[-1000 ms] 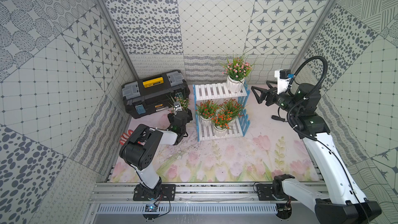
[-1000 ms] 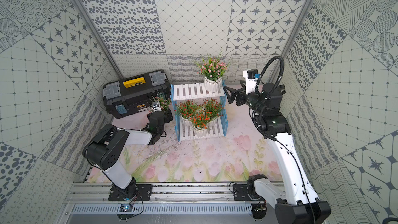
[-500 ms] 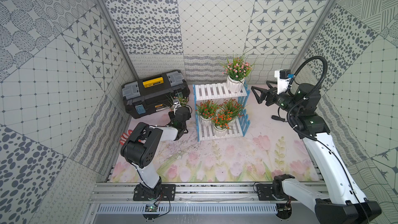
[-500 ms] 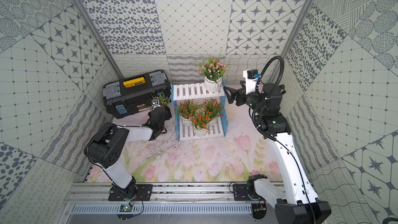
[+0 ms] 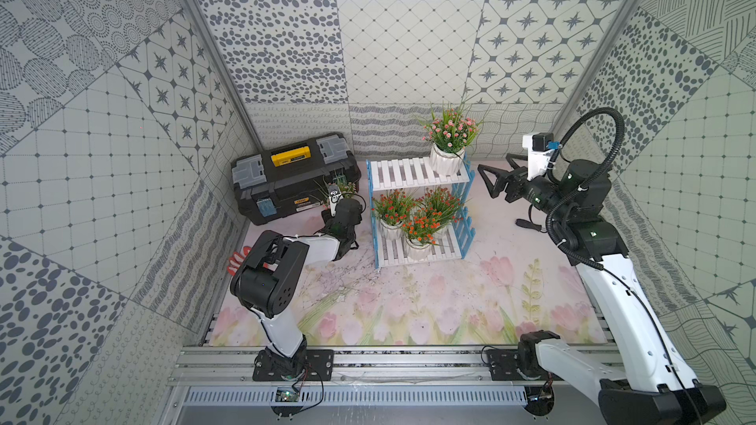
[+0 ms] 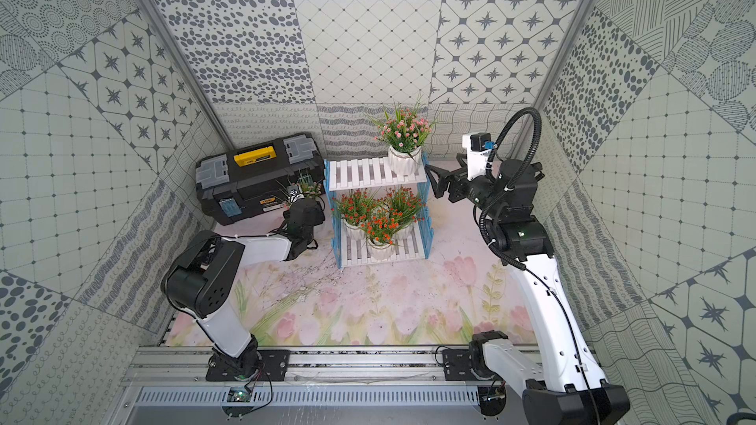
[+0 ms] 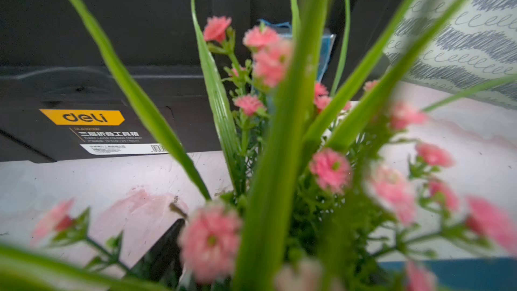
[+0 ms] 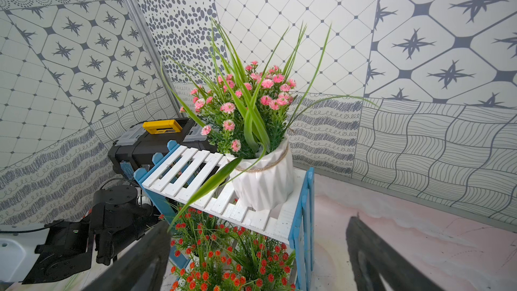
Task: Place the baby's breath potted plants on the rack by color
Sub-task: Pick up the baby's breath potted plant from the center of the board.
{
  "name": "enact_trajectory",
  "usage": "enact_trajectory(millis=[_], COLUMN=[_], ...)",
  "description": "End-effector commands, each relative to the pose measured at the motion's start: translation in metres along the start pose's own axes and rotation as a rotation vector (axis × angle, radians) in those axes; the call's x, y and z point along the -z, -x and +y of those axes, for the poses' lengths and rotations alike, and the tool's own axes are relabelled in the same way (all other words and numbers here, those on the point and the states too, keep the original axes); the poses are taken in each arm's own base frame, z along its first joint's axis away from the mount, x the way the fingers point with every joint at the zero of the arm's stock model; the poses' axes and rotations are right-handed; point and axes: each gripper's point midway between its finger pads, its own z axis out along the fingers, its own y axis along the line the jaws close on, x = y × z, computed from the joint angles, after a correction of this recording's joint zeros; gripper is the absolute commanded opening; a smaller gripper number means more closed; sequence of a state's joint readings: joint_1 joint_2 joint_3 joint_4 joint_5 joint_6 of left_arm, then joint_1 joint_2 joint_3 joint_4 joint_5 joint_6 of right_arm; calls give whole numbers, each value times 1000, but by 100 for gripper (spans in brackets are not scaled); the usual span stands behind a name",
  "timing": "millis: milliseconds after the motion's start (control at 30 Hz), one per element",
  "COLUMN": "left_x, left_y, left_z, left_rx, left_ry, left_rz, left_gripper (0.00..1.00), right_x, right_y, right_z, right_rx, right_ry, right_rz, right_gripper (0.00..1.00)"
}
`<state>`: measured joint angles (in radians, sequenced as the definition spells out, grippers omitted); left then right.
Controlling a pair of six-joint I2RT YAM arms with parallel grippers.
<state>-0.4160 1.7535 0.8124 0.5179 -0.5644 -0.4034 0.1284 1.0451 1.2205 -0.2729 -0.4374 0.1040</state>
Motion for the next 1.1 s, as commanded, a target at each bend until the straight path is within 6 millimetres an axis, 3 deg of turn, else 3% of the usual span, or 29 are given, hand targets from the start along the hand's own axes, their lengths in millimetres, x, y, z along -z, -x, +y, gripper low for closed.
enact_trajectory(millis=[0,133,367,733,1067], left_x=[-3,-3,-3,-8,-2], left_y=[-17,-18,-20,-33,-43], left_z=[10,7,4,3,-5], left_rx=[-19,-43,-135,-145,-103], left_ry=[50,34,26,38,-46], left_rz=[76,92,130,199,179], left_gripper=[72,72,86,83,92], right_x=[10,15,17,19,21], right_y=[15,15,7,5,3], right_z=[6,8,8,7,9], right_rx=[5,-7,-21,-19,-10], right_ry=[7,9,4,0,2], right_rz=[-55,-56,-54,-46,-44], right_gripper=[98,98,98,98,98])
